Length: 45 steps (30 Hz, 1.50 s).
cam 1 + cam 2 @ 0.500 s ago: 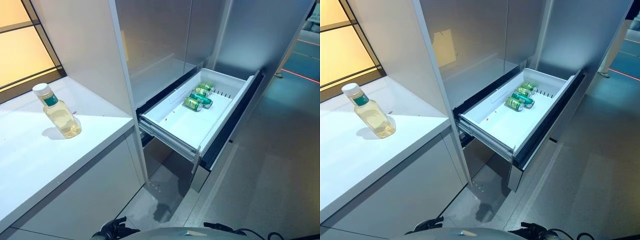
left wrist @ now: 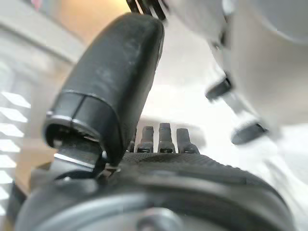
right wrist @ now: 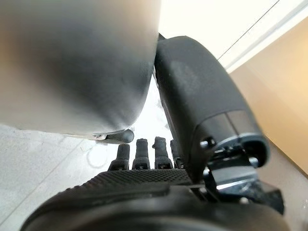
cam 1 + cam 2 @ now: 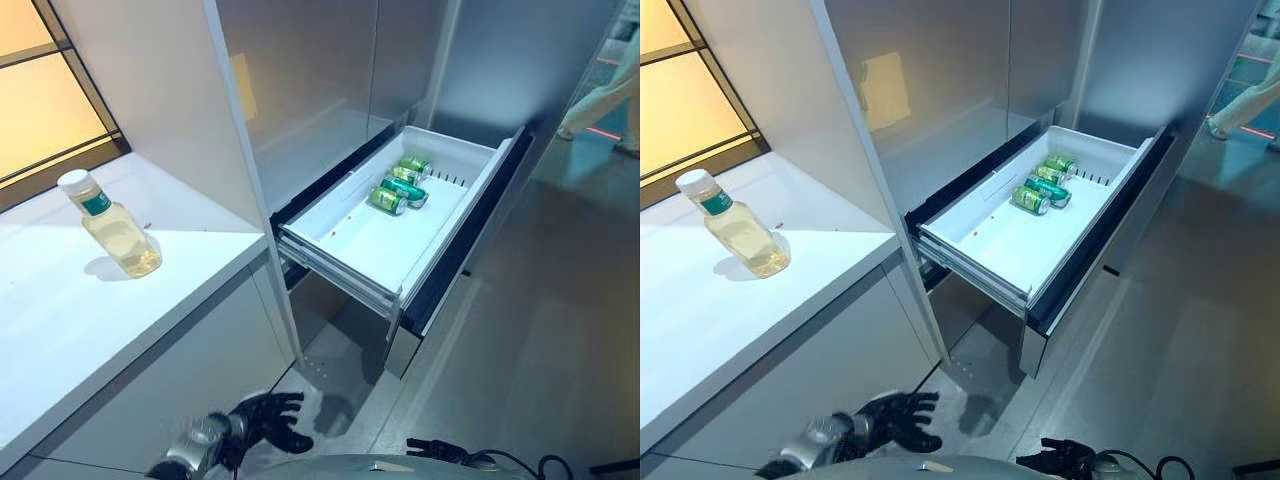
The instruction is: Put drinks into fridge and close the fridge
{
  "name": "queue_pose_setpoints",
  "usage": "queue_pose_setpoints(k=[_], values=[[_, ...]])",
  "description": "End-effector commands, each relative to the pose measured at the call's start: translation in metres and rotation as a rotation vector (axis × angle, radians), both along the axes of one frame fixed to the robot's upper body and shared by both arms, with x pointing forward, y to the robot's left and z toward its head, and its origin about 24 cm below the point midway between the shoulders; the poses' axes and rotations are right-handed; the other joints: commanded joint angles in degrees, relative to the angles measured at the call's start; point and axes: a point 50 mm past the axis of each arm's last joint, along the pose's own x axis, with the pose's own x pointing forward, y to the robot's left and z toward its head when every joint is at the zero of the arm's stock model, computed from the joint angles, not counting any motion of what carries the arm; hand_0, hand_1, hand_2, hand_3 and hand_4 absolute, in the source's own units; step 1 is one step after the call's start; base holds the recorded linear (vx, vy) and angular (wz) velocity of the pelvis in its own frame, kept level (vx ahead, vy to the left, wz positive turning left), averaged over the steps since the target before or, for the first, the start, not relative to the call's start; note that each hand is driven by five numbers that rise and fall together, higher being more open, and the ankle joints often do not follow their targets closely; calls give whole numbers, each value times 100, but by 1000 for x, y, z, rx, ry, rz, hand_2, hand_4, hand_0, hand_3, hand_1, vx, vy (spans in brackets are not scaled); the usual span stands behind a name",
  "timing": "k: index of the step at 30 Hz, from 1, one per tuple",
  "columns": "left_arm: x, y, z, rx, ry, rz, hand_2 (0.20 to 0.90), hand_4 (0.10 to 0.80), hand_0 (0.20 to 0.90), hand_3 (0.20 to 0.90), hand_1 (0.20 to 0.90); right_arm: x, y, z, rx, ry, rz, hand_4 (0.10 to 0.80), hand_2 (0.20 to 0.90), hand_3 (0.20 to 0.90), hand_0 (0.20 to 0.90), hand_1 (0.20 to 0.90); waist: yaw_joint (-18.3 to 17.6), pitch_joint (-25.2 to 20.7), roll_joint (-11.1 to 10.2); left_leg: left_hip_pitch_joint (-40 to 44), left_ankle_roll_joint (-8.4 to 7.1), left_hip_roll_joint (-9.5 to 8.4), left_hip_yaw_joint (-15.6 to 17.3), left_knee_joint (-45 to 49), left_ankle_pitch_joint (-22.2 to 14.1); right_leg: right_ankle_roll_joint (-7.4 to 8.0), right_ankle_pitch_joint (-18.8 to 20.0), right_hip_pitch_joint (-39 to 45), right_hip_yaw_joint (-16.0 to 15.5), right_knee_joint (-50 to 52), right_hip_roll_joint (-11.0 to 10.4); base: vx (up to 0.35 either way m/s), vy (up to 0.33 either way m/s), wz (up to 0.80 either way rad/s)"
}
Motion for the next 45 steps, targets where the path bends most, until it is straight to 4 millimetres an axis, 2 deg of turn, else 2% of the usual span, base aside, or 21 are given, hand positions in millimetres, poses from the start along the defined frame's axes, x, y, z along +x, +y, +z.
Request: queue_pose_setpoints(k=[1, 3, 4, 6, 7, 9, 10, 11, 12, 13, 15, 18, 21, 24, 26, 29, 36, 39, 45], values=[[65, -18, 73, -294, -110, -108, 900, 800, 900, 900, 900, -9, -10, 0, -33, 44, 70, 800, 900, 900, 900, 900, 26, -73, 64, 67, 54, 3, 369, 48, -390, 443, 104, -257, 50, 252, -173, 0, 0, 0], [72, -26, 100, -395, -150, -187, 900, 800, 900, 900, 900, -13, -11, -1, -34, 46, 64, 800, 900, 900, 900, 900, 49, -81, 71, 64, 63, -7, 336, 41, -391, 450, 117, -240, 23, 226, -189, 1, 8, 5], [75, -37, 125, -498, -187, -239, 900, 800, 900, 900, 900, -17, -10, -1, -35, 47, 56, 800, 900, 900, 900, 900, 76, -88, 75, 64, 67, -16, 300, 37, -396, 453, 121, -216, -1, 201, -202, 9, 7, 7], [76, -47, 150, -627, -235, -287, 900, 800, 900, 900, 900, -21, -11, -2, -35, 51, 49, 800, 900, 900, 900, 900, 108, -99, 71, 74, 69, -27, 260, 37, -411, 455, 123, -178, -37, 174, -218, 13, 2, 6], [77, -49, 156, -651, -252, -297, 900, 800, 900, 900, 900, -22, -10, -2, -35, 52, 47, 800, 900, 900, 900, 900, 112, -101, 69, 79, 69, -29, 251, 37, -416, 454, 124, -166, -44, 167, -220, 26, -5, 6], [79, -60, 196, -835, -378, -328, 900, 800, 900, 900, 900, -29, -8, -4, -31, 60, 41, 800, 900, 900, 900, 900, 152, -127, 45, 102, 60, -34, 197, 37, -439, 447, 128, -103, -90, 134, -236, 45, -13, 10], [79, -61, 200, -852, -394, -328, 900, 800, 900, 900, 900, -30, -7, -4, -30, 61, 41, 800, 900, 900, 900, 900, 152, -128, 41, 108, 59, -34, 191, 37, -443, 447, 127, -94, -96, 132, -238, 44, -16, 10], [80, -63, 212, -904, -455, -332, 900, 800, 900, 900, 900, -32, -5, -5, -26, 65, 41, 800, 900, 900, 900, 900, 159, -141, 27, 118, 55, -34, 176, 37, -454, 447, 125, -73, -111, 122, -244, 47, -21, 8], [82, -64, 236, -996, -546, -321, 900, 800, 900, 900, 900, -36, -1, -6, -18, 70, 26, 800, 900, 900, 900, 900, 181, -172, -6, 124, 46, -34, 147, 37, -463, 439, 117, -39, -137, 102, -251, 47, -21, 7], [82, -64, 239, -1010, -562, -315, 900, 800, 900, 900, 900, -36, -1, -6, -18, 70, 24, 800, 900, 900, 900, 900, 181, -174, -10, 127, 45, -33, 142, 37, -464, 438, 116, -32, -142, 100, -253, 44, -22, 7], [83, -60, 268, -1119, -681, -256, 900, 800, 900, 900, 900, -40, 5, -8, -10, 75, 16, 800, 900, 900, 900, 900, 208, -200, -46, 135, 37, -37, 96, 37, -477, 425, 98, -4, -168, 93, -258, 37, -19, 5], [86, -47, 299, -1182, -894, -134, 900, 800, 900, 900, 900, -43, 11, -10, -5, 82, 11, 800, 900, 900, 900, 900, 276, -226, -93, 139, 22, -41, 22, 37, -483, 407, 67, 35, -240, 86, -269, 34, -15, 8], [85, -31, 321, -1169, -1102, -13, 900, 800, 900, 900, 900, -45, 14, -11, 3, 84, -8, 800, 900, 900, 900, 900, 358, -249, -135, 137, 8, -45, -49, 37, -484, 390, 33, 68, -305, 78, -274, 24, -12, 13], [83, -10, 338, -1090, -1338, 153, 900, 800, 900, 900, 900, -46, 17, -11, 7, 86, -14, 800, 900, 900, 900, 900, 440, -265, -165, 131, 3, -59, -135, 37, -480, 373, 5, 92, -369, 74, -274, 14, -7, 4], [77, 11, 351, -926, -1597, 329, 900, 800, 900, 900, 900, -47, 19, -12, 12, 90, -26, 800, 900, 900, 900, 900, 530, -296, -193, 113, -11, -62, -204, 37, -470, 353, -27, 103, -425, 76, -275, 24, -13, 14], [68, 29, 363, -706, -1851, 517, 900, 800, 900, 900, 900, -46, 22, -13, 16, 97, -39, 800, 900, 900, 900, 900, 626, -336, -221, 88, -19, -73, -299, 37, -468, 328, -77, 115, -494, 80, -273, 14, -9, 14], [62, 41, 374, -402, -2062, 753, 900, 800, 900, 900, 900, -43, 25, -13, 15, 99, -27, 800, 900, 900, 900, 900, 733, -364, -231, 51, -29, -69, -402, 37, -438, 278, -181, 87, -609, 200, -275, 6, -2, 14], [66, 48, 374, -237, -2092, 855, 900, 800, 900, 900, 900, -40, 24, -12, 17, 92, -12, 800, 900, 900, 900, 900, 735, -340, -244, 49, -35, -58, -423, 37, -430, 278, -214, 70, -636, 256, -283, -5, -7, 20], [72, 66, 362, -74, -2051, 965, 900, 800, 900, 900, 900, -34, 32, -12, 25, 81, 5, 800, 900, 900, 900, 900, 712, -269, -289, 56, -33, -42, -444, 37, -403, 273, -231, 55, -626, 327, -279, -3, -8, 2]])
